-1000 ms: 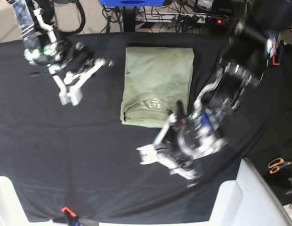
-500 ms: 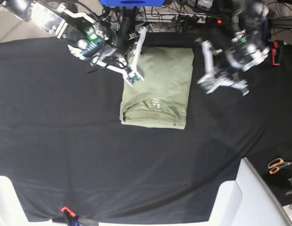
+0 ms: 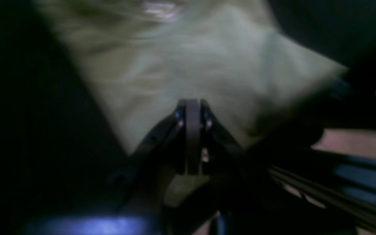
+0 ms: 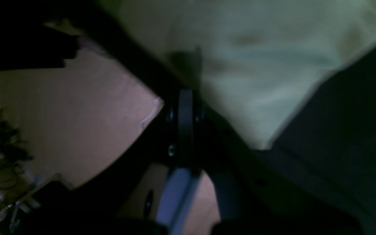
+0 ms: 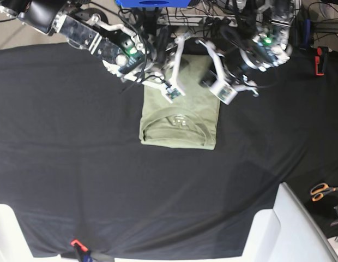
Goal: Fold the T-shirt properly
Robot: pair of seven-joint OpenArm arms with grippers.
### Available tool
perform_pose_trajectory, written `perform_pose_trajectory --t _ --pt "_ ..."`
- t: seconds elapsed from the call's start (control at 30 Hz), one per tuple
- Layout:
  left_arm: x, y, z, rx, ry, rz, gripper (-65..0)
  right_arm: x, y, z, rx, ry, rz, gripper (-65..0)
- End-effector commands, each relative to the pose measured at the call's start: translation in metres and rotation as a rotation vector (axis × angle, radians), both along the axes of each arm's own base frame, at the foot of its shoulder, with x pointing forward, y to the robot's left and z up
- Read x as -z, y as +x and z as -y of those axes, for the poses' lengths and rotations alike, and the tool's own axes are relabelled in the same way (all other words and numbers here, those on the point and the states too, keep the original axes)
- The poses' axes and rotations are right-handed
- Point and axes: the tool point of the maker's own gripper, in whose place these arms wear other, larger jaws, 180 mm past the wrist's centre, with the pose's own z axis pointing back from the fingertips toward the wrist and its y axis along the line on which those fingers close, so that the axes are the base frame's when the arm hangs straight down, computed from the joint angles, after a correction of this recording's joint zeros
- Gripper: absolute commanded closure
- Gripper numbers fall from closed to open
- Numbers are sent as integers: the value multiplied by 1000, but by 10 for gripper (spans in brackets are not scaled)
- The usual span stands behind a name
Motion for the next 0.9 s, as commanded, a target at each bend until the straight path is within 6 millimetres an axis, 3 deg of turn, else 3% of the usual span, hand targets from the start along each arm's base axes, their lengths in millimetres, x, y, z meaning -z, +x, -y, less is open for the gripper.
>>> perform_pose_trajectory --t 0.0,0.1,0.27,0.43,0.5,0.6,0.73,0.87 --pt "-2 7 1 10 1 20 0 -4 9 -5 6 25 29 0" --pt "24 -4 4 18 1 -61 0 16 16 9 38 -9 50 0" --pt "57 -21 -15 -3 27 -159 0 52 8 40 48 -84 48 0" --pt "66 -29 -33 -1 55 -176 0 52 -3 40 6 -58 42 0" --pt "61 -29 -33 6 55 -163 0 46 -2 34 1 -36 52 0" --pt "40 -14 -39 -13 59 -91 0 33 -3 25 -13 -7 60 0" --pt "-2 9 -57 -75 77 43 0 8 -5 16 -8 15 43 0" --pt "-21 1 -90 -148 127 81 0 -7 -6 37 76 -33 23 0"
